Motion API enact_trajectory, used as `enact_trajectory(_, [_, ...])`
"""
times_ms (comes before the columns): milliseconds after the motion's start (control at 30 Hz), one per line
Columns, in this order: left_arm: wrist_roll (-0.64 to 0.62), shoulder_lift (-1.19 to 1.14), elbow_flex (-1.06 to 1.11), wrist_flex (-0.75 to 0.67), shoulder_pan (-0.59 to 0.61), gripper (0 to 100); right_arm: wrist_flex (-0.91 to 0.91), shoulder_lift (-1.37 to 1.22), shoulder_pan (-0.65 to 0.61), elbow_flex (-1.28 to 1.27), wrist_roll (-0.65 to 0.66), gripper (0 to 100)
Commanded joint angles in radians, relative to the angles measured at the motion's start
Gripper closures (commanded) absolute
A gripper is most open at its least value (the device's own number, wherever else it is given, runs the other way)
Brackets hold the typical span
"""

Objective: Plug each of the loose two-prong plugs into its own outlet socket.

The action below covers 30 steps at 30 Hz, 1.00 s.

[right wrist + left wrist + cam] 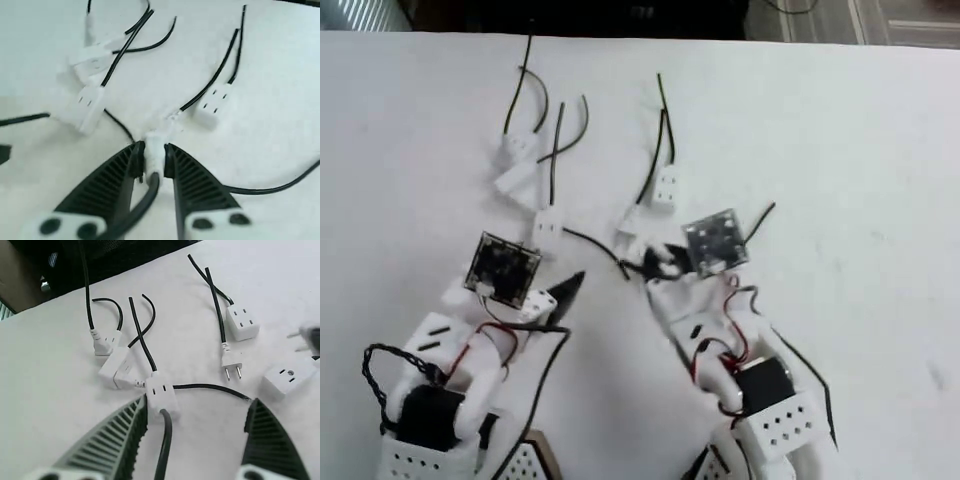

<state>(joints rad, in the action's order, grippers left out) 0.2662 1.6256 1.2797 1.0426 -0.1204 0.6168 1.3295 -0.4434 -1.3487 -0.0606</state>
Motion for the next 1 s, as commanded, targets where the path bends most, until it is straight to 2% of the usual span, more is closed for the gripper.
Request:
enact_trajectory(0, [0.049,-0.007,-0.035,-0.021,-0.018,69,-0.062,-0.007,0.099,0.052,-0.057,98.1])
enact_trajectory(100, [0.068,-0.059,-0.04,-0.031,-0.067,69,-0.104,-0.007,0.182,0.051,-0.064,98.1])
enact_trajectory(267, [0.068,-0.338,-0.08,-0.193,-0.088,69,-0.13,-0.007,0.252,0.051,-0.104,98.1])
enact_trajectory(633, [0.129,-1.032,-0.578,-0.213,-0.163,69,-0.173,-0.007,0.384,0.051,-0.114,98.1])
enact_trajectory(700, [0.068,-1.144,-0.681,-0.216,-0.165,69,-0.188,-0.007,0.403,0.051,-0.121,98.1])
enact_trajectory(833, [-0.144,-1.377,-0.868,-0.269,-0.173,69,-0.193,-0.007,0.447,0.052,-0.163,98.1])
enact_trajectory(967, [-0.163,-1.596,-1.033,-0.278,-0.216,69,-0.194,-0.005,0.476,0.057,-0.163,98.1])
